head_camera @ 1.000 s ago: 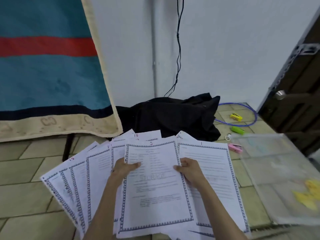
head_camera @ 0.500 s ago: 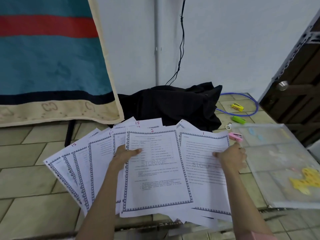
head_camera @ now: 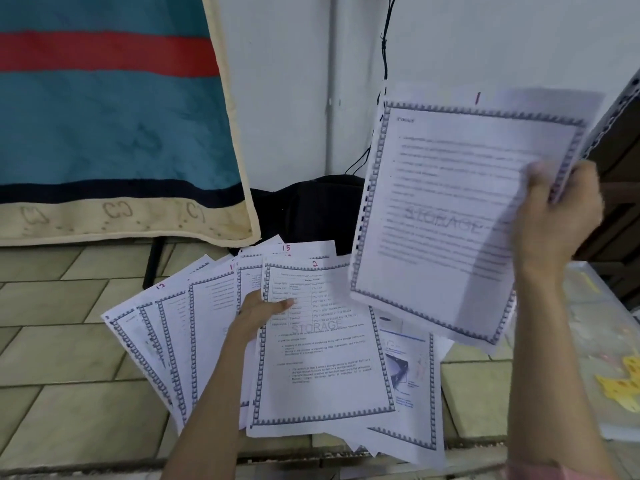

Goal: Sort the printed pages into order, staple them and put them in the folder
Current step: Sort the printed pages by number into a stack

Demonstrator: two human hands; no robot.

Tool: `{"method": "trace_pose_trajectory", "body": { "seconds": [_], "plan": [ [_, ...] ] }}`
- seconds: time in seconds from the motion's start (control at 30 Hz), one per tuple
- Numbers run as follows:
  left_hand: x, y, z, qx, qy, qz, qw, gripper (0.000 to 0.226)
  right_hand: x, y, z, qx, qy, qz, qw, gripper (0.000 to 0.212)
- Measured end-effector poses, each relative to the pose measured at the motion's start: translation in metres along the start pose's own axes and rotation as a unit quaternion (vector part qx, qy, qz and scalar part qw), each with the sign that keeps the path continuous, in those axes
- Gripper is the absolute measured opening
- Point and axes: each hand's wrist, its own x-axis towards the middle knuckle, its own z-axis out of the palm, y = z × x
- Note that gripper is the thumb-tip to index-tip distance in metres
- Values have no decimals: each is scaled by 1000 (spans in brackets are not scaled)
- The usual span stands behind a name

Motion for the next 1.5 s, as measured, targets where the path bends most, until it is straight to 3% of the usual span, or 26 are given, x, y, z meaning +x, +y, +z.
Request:
{"method": "trace_pose_trajectory", "body": {
  "seconds": [0.2,0.3,0.43,0.47,0.6,0.73,0.8,0.87,0.9,0.97,1.0,1.07,1.13,1.17,1.23,1.27,1.33,1.4,1.43,1.5],
  "plan": [
    [-1,0,-4,9,-17,11,1000,42,-47,32,44,-37,-154,138,978,16],
    [1,2,-6,-20,-18,-18,999,47,-106,57,65,-81,-275,195,938,19],
    [6,4,-7,-156,-66,-40,985,65,-170,70,83,-95,-394,289,867,21],
    [7,3,-8,-175,-81,-36,981,68,-178,69,85,-76,-404,301,861,23],
    [12,0,-11,-159,-84,-20,983,70,-185,65,89,-75,-442,194,873,16],
    [13,-3,-12,-124,-109,-24,986,58,-183,70,91,-52,-404,220,886,6],
    [12,-3,-12,-107,-80,-14,991,54,-177,70,86,-30,-377,242,894,32],
    [10,-2,-13,-137,-91,-11,986,59,-162,71,75,12,-385,317,867,71],
    [8,0,-12,-156,-106,-6,982,64,-154,75,69,45,-416,359,835,71],
    [1,6,-6,-176,-133,0,975,67,-139,81,55,101,-499,401,761,48],
    [-1,7,-4,-195,-152,4,969,59,-135,83,49,115,-520,399,746,36],
    [-5,12,0,-290,-186,4,939,45,-132,89,39,121,-509,369,768,25],
    [-3,13,-3,-386,-136,-13,912,61,-135,96,33,136,-489,363,781,13],
    [-2,16,-1,-369,-92,-10,925,56,-137,97,30,148,-484,379,775,8],
    [1,16,3,-205,44,22,978,24,-145,102,28,161,-473,400,768,26],
    [4,12,4,-101,117,48,987,16,-148,104,26,156,-472,390,775,32],
    [9,6,3,85,239,88,963,26,-150,100,23,118,-477,357,794,22],
    [10,1,-2,206,328,65,920,43,-151,98,23,98,-481,345,800,33],
    [10,1,-6,230,344,24,910,57,-151,98,23,92,-479,342,803,31],
    [11,1,-13,203,325,-34,923,75,-151,98,27,72,-481,334,807,19]
  ]
}}
